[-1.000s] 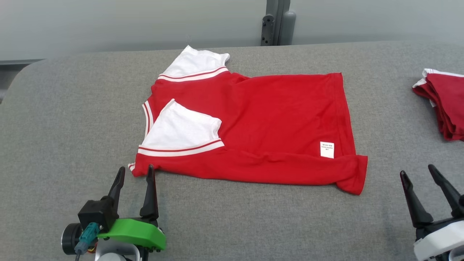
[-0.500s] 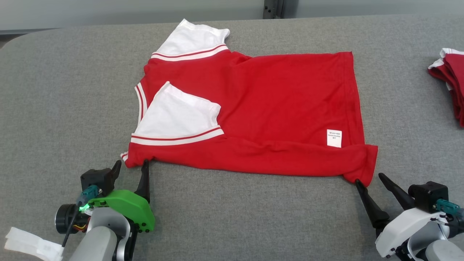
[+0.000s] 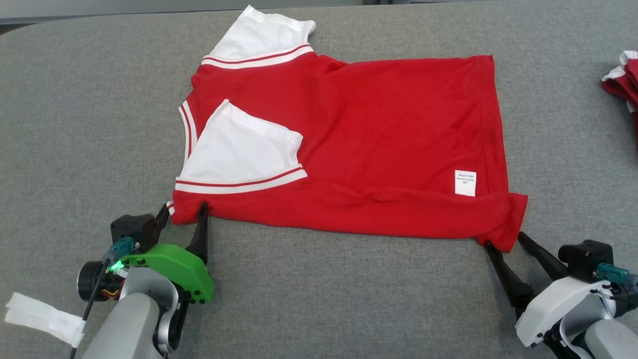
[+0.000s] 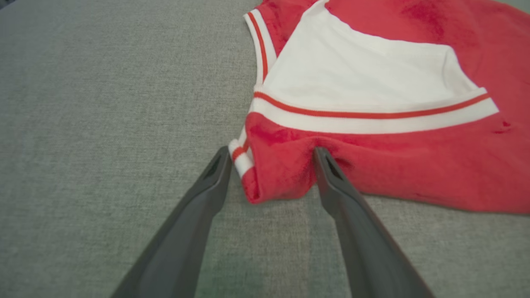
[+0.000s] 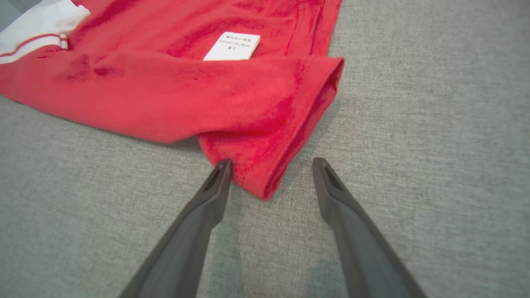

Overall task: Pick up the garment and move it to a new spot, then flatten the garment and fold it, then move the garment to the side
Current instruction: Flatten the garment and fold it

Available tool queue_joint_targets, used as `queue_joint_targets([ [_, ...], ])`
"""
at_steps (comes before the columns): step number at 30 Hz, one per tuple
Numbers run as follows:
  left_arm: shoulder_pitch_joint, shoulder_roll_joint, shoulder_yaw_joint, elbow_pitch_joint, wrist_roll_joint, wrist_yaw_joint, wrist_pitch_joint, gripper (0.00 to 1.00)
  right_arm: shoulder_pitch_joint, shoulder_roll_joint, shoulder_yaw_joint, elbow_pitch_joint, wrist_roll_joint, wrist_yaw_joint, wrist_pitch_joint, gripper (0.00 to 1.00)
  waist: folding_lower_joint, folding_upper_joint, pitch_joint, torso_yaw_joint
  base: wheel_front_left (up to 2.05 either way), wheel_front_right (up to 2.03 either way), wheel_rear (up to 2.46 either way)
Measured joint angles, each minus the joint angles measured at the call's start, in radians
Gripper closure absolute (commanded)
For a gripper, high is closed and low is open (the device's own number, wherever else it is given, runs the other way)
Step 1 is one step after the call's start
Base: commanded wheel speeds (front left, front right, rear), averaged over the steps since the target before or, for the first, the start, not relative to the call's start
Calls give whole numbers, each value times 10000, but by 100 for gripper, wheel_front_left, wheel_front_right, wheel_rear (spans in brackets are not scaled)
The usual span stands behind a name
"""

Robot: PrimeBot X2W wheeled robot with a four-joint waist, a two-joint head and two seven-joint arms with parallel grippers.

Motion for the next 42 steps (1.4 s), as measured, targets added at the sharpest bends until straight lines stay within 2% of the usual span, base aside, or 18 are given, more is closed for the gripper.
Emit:
queue_joint_targets([
  [1,-43,10,-48,54,0,-98,23,36,-42,-54,96,-4,61,0,17,0,1,0,33,0,0,0,0],
  [2,-77,10,-52,88,-23,-151,25,57,-81,-98,161,-6,111,0,75,0,0,0,60,0,0,0,0],
  [3,-129,15,-75,140,-79,-213,56,87,-130,-140,221,-10,159,0,84,0,0,0,87,0,0,0,0],
  [4,-185,36,-98,201,-81,-255,100,100,-166,-184,274,-17,207,0,86,0,0,0,115,0,0,0,0],
  [5,-240,59,-98,249,-88,-324,90,100,-195,-234,320,-19,272,0,84,2,0,0,142,-1,0,0,0],
  [6,-297,75,-98,290,-107,-339,77,100,-223,-276,364,-19,309,0,86,17,0,0,166,-1,0,0,0],
  [7,-349,86,-94,339,-127,-387,52,100,-257,-324,430,-21,362,0,88,54,0,0,185,0,0,0,0],
  [8,-401,98,-94,395,-146,-418,48,100,-304,-372,495,-21,414,0,98,65,0,0,195,2,0,0,0],
  [10,-490,92,-44,476,-255,-489,84,100,-389,-512,642,-42,514,0,148,100,0,0,205,6,0,0,0],
  [16,-623,169,90,382,-573,-589,470,100,-502,-1158,1037,-234,978,2,305,100,0,0,144,24,0,0,0],
  [22,-260,362,44,-431,-817,-566,1057,100,-307,-2219,1383,-723,1480,2,541,100,0,0,-85,90,0,0,0],
  [26,616,443,48,-1373,-986,-282,1329,100,107,-2909,1463,-1131,2063,2,842,100,0,0,-297,119,0,0,0],
  [35,3652,293,-104,-4109,-1469,752,1645,100,1814,-4253,1045,-1967,3177,6,1607,100,0,0,-510,300,0,0,0],
  [41,4394,111,-414,-4638,-1522,1106,1793,100,2121,-4460,784,-2082,3191,4,1965,100,0,0,-379,472,0,0,0],
  [42,4405,92,-430,-4631,-1513,1126,1801,96,2094,-4447,828,-2086,3080,4,2044,100,0,0,-374,496,0,0,0],
])
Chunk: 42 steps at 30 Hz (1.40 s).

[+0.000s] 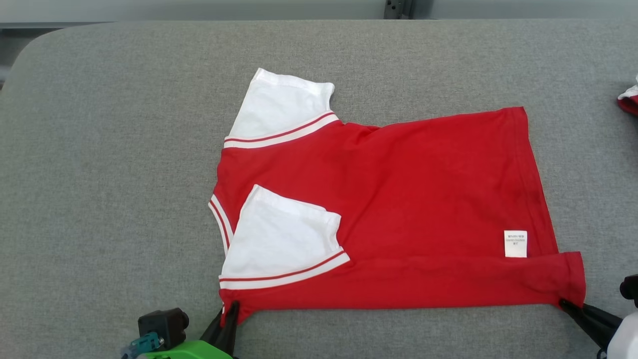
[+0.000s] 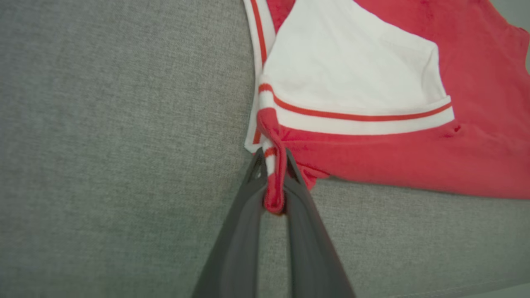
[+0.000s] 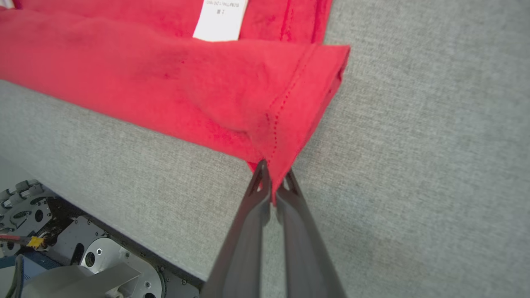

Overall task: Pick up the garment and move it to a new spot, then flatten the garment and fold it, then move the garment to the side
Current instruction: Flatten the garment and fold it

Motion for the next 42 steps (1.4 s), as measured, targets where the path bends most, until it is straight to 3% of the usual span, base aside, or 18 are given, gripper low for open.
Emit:
queue_joint_targets([
  [2,21,-59,-33,-2,-13,12,27,73,-168,121,81,12,-123,-2,81,100,0,0,-10,23,0,0,0],
  [3,26,-61,-48,-8,-15,12,35,55,-289,188,102,21,-232,-2,81,67,0,0,-18,31,0,0,0],
  [5,57,-35,-48,-27,0,54,35,0,-532,301,144,102,-349,-2,130,0,0,0,-43,50,0,0,0],
  [12,414,130,36,-313,65,336,4,0,-544,456,-178,508,-466,-4,541,0,0,0,-272,163,0,0,0],
  [20,-247,842,485,-1097,581,571,4,0,-779,94,-2320,-211,-612,-4,1035,0,0,0,-136,242,0,0,0],
  [23,-1842,1014,548,-1346,694,278,437,0,-1709,81,-2945,-560,-909,-4,1655,0,0,0,217,262,0,0,0],
  [27,-4527,1204,431,-840,1018,-309,1206,0,-3362,280,-3028,-769,-1413,-4,2763,0,0,0,920,291,0,0,0],
  [35,-8992,894,42,1649,546,-1958,2750,0,-6363,1014,-2006,-136,-2136,-4,4412,0,2,0,2581,403,0,0,0],
  [42,-10743,706,151,3413,-395,-2621,3705,0,-7688,1647,-997,525,-2322,-4,4351,0,3,0,3512,200,0,0,0],
])
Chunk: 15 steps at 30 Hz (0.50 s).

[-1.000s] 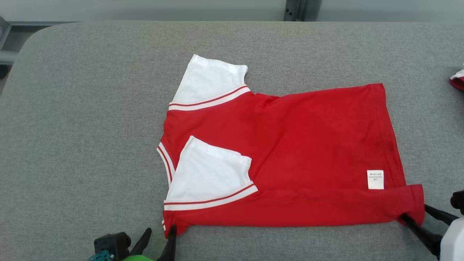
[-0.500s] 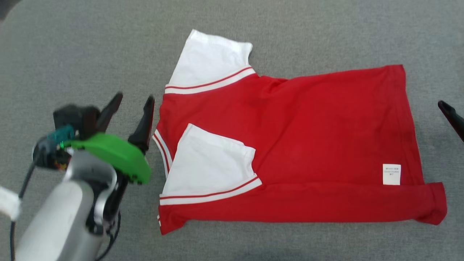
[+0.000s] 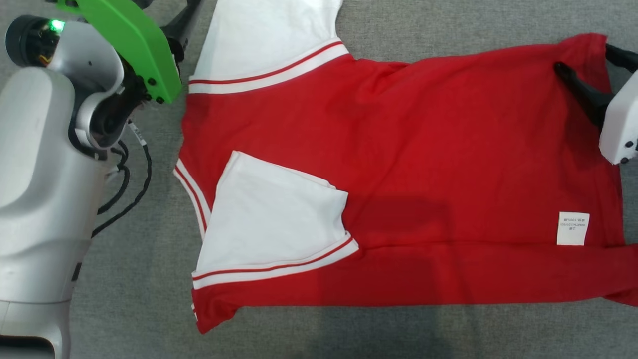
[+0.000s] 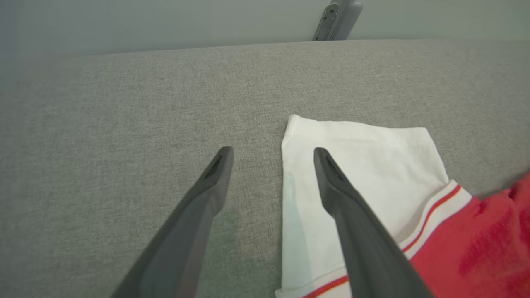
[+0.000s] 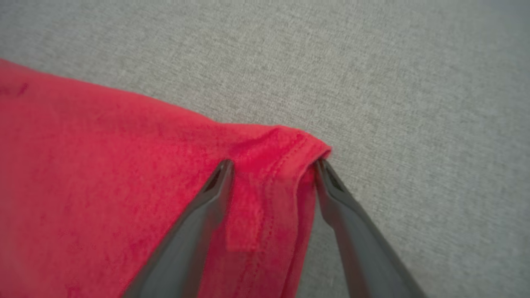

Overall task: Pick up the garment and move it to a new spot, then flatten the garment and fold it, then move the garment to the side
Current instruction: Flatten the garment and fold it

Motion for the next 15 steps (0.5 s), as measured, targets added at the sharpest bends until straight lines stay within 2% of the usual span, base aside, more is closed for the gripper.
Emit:
queue_joint_targets([
  [8,-1048,128,42,876,-460,-163,780,0,-965,232,736,483,48,21,-525,0,-1,0,362,-665,0,0,0],
  [15,-1295,167,-163,1126,-600,-232,1116,0,-1522,265,1108,771,199,25,-840,0,-2,0,681,-950,0,0,0],
])
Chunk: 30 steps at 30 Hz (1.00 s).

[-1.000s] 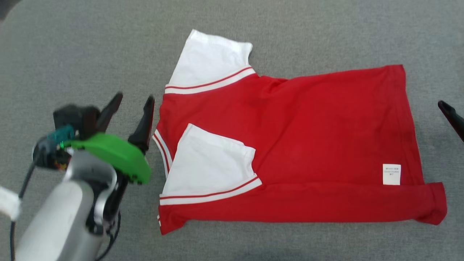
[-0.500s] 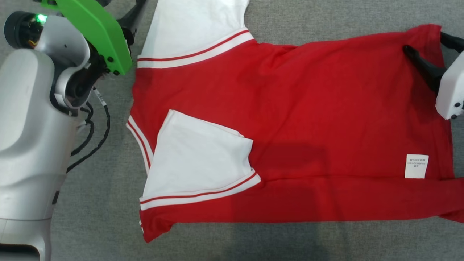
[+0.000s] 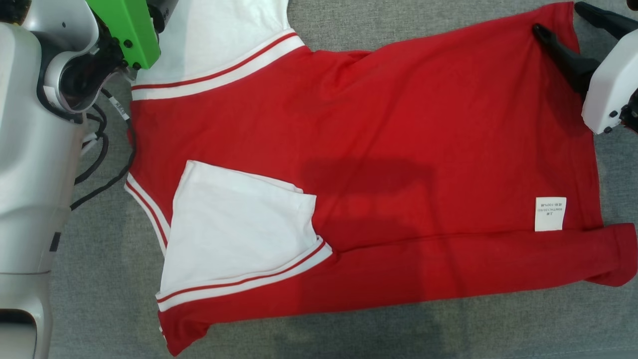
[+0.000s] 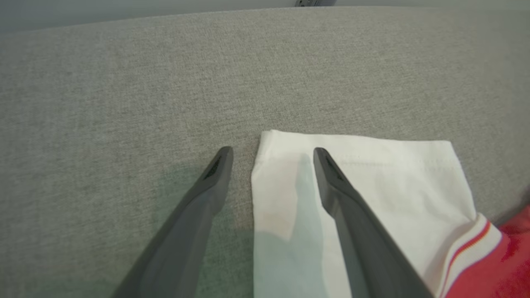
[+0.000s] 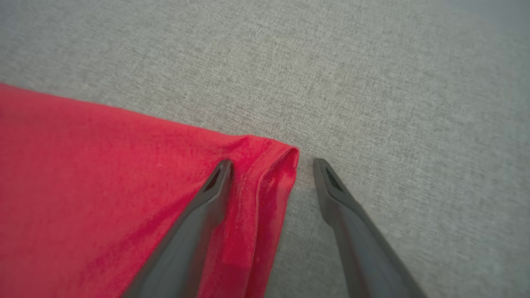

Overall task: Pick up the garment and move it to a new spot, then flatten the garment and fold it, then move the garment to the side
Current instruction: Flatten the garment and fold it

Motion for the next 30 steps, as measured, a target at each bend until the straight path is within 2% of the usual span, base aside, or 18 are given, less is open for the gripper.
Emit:
queue_joint_targets([
  [7,-36,161,-255,314,253,-4,61,0,-427,13,514,251,96,-4,-155,0,-1,0,82,-133,0,0,0],
  [8,-37,161,-295,326,251,-12,84,15,-479,21,600,295,127,-6,-169,0,-1,0,75,-143,0,0,0],
  [10,-36,150,-339,378,155,-27,105,86,-571,25,763,376,221,-17,-184,4,-1,0,42,-157,0,0,0],
  [11,-15,90,-426,393,-121,-59,280,100,-615,10,886,458,343,-21,-284,76,-1,0,-12,-160,0,0,0],
  [12,22,73,-506,362,-288,-92,405,100,-627,10,940,512,408,-21,-314,100,-1,0,-48,-159,0,0,0],
  [16,218,104,-616,174,-483,-128,268,100,-633,0,1172,727,560,-15,-652,100,-1,0,-223,-141,0,0,0],
  [23,620,134,-215,-288,-1091,-134,-683,100,-265,-86,1386,1154,633,-19,-1638,100,-1,0,-730,-86,0,0,0],
  [30,1676,224,-44,-1916,-1749,-142,-1145,100,335,-324,1641,1475,606,-19,-2594,100,-1,1,-1433,42,0,0,0],
])
